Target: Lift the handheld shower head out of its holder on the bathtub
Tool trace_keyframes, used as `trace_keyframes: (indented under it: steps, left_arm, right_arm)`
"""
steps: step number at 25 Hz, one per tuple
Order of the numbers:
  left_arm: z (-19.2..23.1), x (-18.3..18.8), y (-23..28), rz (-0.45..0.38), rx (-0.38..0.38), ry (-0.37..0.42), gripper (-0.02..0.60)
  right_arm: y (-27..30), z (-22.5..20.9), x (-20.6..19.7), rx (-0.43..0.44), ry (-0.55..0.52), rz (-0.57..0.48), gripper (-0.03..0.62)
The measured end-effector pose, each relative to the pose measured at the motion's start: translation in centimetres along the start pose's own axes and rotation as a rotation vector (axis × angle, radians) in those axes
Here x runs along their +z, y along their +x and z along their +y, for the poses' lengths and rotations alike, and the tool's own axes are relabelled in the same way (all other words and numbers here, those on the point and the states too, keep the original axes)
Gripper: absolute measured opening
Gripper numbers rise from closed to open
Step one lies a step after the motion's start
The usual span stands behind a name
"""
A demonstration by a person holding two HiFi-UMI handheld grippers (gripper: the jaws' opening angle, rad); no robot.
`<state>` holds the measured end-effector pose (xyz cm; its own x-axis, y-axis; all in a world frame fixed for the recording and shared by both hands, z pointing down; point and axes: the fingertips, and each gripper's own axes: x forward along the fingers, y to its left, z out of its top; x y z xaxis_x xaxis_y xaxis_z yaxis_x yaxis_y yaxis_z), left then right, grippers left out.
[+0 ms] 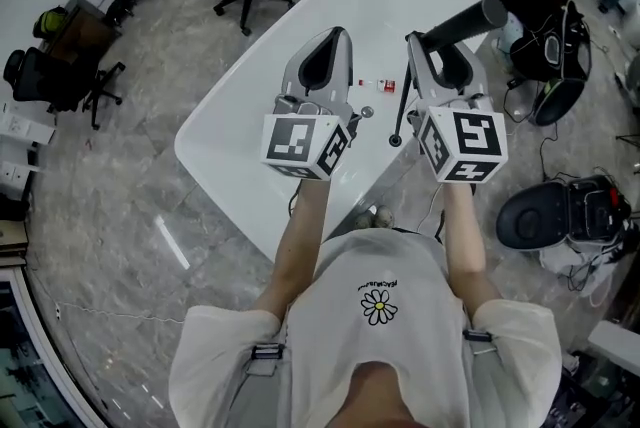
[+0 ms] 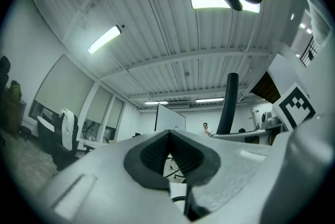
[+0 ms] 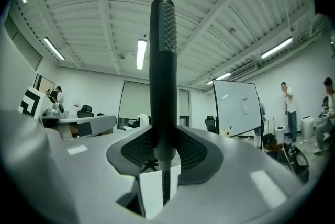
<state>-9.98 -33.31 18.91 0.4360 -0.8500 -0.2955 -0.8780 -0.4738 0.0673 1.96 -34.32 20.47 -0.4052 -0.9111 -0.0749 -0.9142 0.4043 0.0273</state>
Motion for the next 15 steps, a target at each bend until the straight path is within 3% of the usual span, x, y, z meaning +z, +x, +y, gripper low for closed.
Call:
trace_keyframes:
  steps: [6, 15]
  left_arm:
    - [-0.9, 2.6, 0.2, -0.047, 0.011, 0.013, 0.0]
    - [-2.6, 2.5, 0.8, 0.007, 0.01, 0.098, 0.0]
  right_arm:
    - [-2.0, -0.5, 3.8, 0.002, -0.019, -0.069, 0.156]
    - [-2.8, -0.8, 3.7, 0.022, -0.044, -0.069, 0.156]
